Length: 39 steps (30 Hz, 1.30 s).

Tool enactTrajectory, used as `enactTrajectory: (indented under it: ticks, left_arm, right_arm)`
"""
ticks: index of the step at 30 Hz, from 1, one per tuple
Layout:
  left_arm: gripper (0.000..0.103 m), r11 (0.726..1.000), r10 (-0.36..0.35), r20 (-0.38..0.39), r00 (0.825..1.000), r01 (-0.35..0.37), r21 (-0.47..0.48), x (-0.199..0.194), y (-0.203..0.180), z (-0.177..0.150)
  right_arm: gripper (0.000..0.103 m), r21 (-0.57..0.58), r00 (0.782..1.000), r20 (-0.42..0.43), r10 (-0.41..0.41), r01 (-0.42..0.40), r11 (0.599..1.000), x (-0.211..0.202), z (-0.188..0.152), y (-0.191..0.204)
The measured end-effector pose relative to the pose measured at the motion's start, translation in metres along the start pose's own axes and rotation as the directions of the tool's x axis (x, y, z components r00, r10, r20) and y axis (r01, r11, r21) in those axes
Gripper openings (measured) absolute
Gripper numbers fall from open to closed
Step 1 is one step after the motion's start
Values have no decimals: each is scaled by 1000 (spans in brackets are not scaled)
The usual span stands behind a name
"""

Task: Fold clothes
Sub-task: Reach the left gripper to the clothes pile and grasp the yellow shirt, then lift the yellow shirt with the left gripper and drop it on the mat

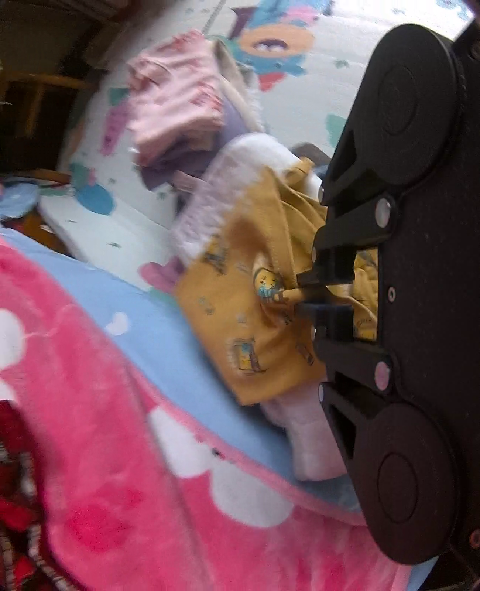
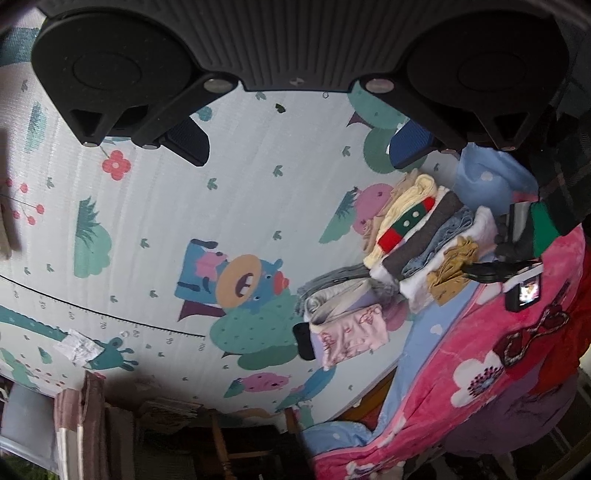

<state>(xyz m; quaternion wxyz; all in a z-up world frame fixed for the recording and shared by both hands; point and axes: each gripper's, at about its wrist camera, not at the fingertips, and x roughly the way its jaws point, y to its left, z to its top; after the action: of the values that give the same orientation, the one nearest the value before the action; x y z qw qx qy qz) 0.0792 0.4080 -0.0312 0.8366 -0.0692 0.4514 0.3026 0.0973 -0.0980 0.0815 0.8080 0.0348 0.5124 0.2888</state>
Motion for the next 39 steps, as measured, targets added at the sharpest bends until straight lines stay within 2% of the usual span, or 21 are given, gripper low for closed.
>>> enactTrajectory:
  ticks: [2, 4, 7, 9, 12, 14, 16, 17, 19, 21, 23, 24, 27, 33, 35, 37, 39]
  left_arm:
    - [5, 999, -26, 48, 998, 27, -32, -16, 2, 7]
    - [5, 995, -79, 104, 991, 85, -54, -37, 2, 14]
    - [5, 980, -179, 194, 965, 193, -54, -73, -8, 25]
    - [5, 961, -258, 257, 931, 275, -34, -101, -20, 31]
    - [5, 921, -372, 341, 863, 389, 19, -146, -46, 36]
    - [5, 888, -443, 382, 811, 457, 61, -176, -66, 38]
    - [5, 846, -519, 414, 748, 520, 120, -203, -86, 37]
    - [5, 830, -546, 420, 725, 538, 149, -213, -95, 36]
    - [5, 804, -589, 406, 699, 555, 213, -223, -119, 32]
    - [5, 779, -625, 352, 697, 584, 227, -223, -142, 27]
    - [5, 748, -663, 316, 678, 596, 290, -232, -167, 20]
    - [5, 729, -683, 297, 667, 605, 319, -236, -179, 16]
    - [5, 647, -759, 246, 603, 655, 390, -253, -210, 5]
    - [5, 495, -851, 124, 510, 703, 510, -278, -263, -22]
    - [5, 435, -876, 75, 476, 715, 547, -284, -279, -31]
    - [5, 355, -900, 2, 436, 731, 582, -287, -293, -42]
    - [5, 295, -904, -65, 423, 726, 621, -290, -309, -60]
  right_arm:
    - [103, 12, 1000, 13, -8, 7, 1000, -4, 0, -6]
    - [103, 25, 1000, 27, -15, 14, 1000, -10, -1, -12]
    - [103, 47, 999, 48, -21, 19, 999, -18, -1, -21]
    - [103, 58, 998, 65, -24, 20, 998, -25, -1, -27]
    - [103, 73, 995, 91, -29, 23, 997, -34, 0, -35]
    - [103, 86, 993, 111, -35, 26, 996, -40, 1, -41]
    - [103, 104, 990, 137, -40, 25, 994, -47, 3, -48]
    - [103, 114, 988, 151, -41, 24, 993, -51, 4, -52]
    - [103, 134, 983, 180, -45, 21, 991, -59, 7, -61]
    - [103, 152, 976, 211, -53, 20, 988, -69, 10, -71]
    - [103, 155, 966, 246, -72, 35, 987, -79, 12, -81]
    - [103, 154, 961, 265, -86, 46, 987, -85, 13, -87]
    - [103, 167, 939, 317, -133, 83, 983, -101, 16, -104]
    - [103, 256, 919, 352, -180, 91, 962, -123, 16, -145]
    - [103, 275, 913, 354, -202, 105, 956, -125, 14, -155]
    - [103, 289, 910, 347, -226, 125, 949, -125, 11, -165]
    - [103, 298, 908, 336, -249, 148, 943, -125, 9, -173]
